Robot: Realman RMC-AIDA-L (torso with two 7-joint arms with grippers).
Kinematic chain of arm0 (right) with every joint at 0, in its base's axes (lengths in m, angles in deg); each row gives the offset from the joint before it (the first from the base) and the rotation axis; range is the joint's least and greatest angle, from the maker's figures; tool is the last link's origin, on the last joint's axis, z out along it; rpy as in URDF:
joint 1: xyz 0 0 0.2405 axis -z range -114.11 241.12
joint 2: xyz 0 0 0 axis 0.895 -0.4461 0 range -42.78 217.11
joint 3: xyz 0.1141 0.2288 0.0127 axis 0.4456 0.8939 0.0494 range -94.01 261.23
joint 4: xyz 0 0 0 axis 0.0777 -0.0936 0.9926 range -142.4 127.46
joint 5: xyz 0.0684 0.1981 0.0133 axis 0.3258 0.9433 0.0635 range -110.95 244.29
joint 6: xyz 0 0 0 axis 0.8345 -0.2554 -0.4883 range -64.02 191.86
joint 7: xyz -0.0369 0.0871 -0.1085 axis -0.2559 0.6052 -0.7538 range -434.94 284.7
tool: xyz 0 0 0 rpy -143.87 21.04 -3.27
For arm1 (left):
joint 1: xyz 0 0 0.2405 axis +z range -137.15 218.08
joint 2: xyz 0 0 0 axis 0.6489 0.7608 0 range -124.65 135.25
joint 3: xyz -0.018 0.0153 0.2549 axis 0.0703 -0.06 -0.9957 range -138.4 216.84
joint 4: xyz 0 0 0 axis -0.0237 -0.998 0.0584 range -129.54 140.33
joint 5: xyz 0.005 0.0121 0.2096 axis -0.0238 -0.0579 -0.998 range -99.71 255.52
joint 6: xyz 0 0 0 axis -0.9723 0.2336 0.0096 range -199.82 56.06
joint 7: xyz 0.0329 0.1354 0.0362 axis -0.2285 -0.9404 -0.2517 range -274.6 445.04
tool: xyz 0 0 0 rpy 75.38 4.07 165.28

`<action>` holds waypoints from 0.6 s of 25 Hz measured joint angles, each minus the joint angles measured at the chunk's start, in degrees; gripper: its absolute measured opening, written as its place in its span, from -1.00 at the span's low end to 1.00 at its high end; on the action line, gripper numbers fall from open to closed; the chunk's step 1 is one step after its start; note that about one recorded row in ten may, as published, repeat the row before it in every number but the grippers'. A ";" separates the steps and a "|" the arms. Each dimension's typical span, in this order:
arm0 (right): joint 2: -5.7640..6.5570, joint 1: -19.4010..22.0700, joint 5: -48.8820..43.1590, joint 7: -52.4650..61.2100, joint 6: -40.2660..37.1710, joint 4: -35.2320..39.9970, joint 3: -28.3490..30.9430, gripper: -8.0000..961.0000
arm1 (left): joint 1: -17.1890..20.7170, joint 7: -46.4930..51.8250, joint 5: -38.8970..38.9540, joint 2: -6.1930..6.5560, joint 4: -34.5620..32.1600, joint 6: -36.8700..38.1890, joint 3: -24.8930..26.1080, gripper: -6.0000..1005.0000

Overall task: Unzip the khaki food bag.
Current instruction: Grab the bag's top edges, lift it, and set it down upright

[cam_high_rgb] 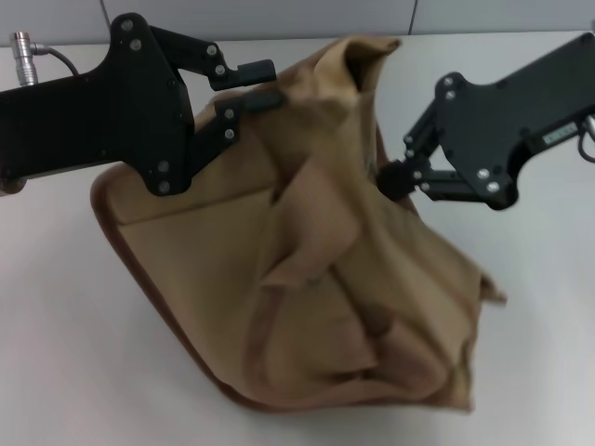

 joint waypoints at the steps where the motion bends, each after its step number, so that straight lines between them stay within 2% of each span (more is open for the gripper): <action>1: 0.00 0.00 0.00 0.00 0.00 0.00 0.00 -0.98 | 0.00 0.00 0.00 0.00 0.00 0.00 0.00 -0.81; 7: 0.05 1.87 -0.13 0.73 -1.30 2.88 0.18 -0.98 | 0.02 0.00 0.68 0.00 0.28 -0.88 -0.04 -0.94; 15: -0.26 1.33 -0.53 1.06 0.59 2.32 0.09 -0.98 | 0.33 0.00 1.27 0.12 0.13 -0.31 0.17 -0.98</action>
